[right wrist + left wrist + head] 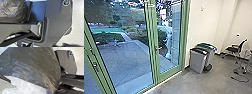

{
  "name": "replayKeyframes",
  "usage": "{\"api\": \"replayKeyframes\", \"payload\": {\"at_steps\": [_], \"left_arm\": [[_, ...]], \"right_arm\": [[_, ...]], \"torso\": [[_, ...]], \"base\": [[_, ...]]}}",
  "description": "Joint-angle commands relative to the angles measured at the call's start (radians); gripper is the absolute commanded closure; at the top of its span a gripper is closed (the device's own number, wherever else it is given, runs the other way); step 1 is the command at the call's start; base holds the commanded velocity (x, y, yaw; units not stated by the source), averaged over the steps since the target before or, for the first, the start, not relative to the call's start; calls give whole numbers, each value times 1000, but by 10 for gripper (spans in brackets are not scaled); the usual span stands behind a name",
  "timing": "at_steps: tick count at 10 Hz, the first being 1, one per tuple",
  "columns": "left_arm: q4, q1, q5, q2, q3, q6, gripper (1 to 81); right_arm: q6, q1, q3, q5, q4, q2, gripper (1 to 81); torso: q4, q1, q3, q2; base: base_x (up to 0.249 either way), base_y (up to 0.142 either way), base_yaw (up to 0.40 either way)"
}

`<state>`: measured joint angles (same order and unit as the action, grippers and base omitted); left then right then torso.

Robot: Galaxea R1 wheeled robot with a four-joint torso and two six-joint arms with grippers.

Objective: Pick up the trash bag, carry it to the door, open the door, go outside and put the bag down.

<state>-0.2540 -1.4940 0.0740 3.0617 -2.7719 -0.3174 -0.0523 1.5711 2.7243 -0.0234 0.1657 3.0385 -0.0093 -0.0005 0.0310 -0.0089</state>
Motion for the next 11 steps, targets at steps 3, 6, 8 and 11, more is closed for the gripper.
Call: {"api": "replayKeyframes", "payload": {"at_steps": [3, 6, 8, 11], "left_arm": [[6, 45, 62, 6, 2, -8, 811], [6, 45, 62, 6, 2, -8, 811], [6, 45, 62, 6, 2, -8, 811], [6, 45, 62, 5, 2, -8, 811]], "right_arm": [[0, -41, -3, -55, 6, 4, 10], [0, -39, -2, -55, 6, 2, 10], [0, -39, 6, -56, 6, 4, 10], [2, -41, 6, -59, 8, 4, 10]], "torso": [[0, 1, 0, 0], [0, 1, 0, 0], [0, 1, 0, 0], [0, 1, 0, 0]], "base": [[138, 0, 0], [139, -46, 0], [140, -73, 0], [140, -73, 0]]}}
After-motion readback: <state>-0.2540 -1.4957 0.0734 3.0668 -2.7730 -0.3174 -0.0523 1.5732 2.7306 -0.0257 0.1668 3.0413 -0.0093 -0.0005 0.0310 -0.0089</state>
